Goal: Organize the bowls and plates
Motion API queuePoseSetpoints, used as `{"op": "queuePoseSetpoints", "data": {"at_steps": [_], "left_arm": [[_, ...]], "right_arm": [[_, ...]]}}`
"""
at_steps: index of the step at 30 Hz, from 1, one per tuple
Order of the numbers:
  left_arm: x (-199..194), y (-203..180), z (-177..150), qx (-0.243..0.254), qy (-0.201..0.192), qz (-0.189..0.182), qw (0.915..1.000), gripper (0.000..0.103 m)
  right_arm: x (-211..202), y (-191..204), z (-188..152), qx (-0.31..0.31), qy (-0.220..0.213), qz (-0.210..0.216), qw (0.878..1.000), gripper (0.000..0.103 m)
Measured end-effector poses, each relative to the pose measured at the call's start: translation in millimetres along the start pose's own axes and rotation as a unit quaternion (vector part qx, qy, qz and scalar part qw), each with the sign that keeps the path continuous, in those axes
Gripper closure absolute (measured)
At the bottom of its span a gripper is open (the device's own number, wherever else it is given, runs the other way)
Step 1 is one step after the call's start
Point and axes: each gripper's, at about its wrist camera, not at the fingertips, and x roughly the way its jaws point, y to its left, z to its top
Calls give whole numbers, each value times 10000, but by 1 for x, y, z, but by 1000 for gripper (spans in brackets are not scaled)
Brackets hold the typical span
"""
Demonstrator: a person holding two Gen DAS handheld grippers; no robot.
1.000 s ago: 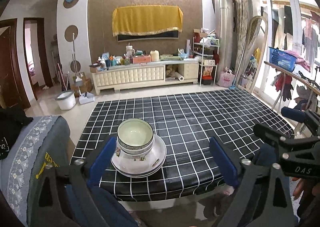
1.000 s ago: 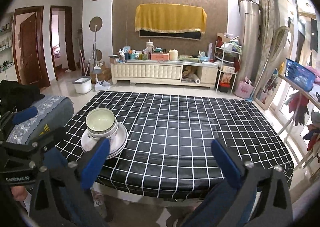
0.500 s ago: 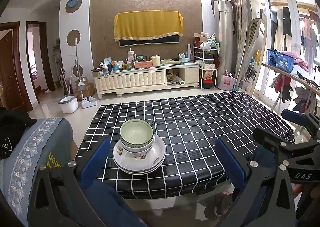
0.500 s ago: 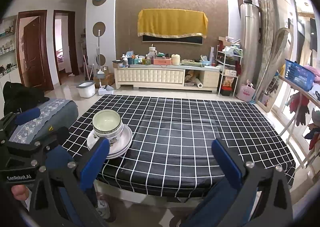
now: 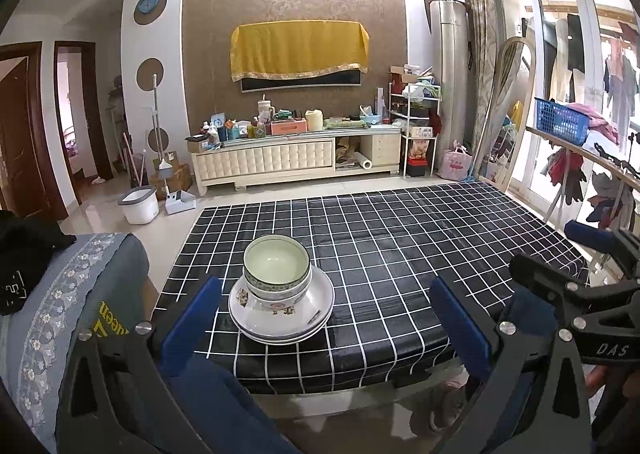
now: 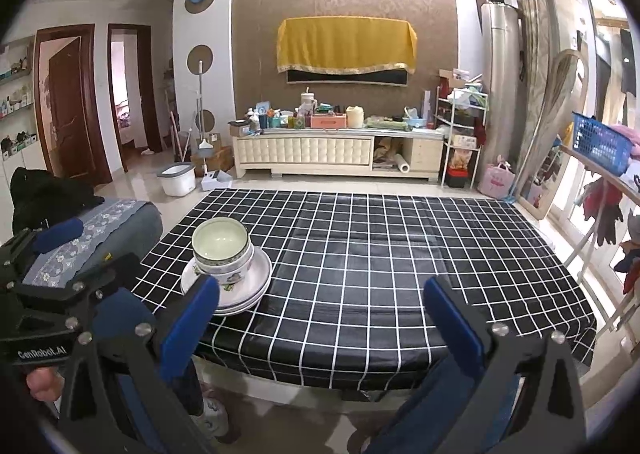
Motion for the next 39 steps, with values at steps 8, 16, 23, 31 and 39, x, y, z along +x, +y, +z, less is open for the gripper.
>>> {"op": "queuePoseSetpoints", "data": {"at_steps": [8,16,23,31,39], "left_arm": [[-3,-2,-1,28,20,-8,10000,0],[-3,-3,0,6,50,-16,10000,0],[-5,-2,0,-1,46,28,10000,0],[-3,-6,-1,9,104,81,9999,0],[-3,-9,-3,38,140,105,9998,0]], "right_arm": [[-2,0,0,18,-22,0,10000,0],[-5,1,2,0,-67,-32,10000,0],[-1,1,0,-24,21,-23,10000,0],[-3,3,-1,-69,-15,-54,10000,0],[-1,3,-2,-76,54,-94,9999,0]]}}
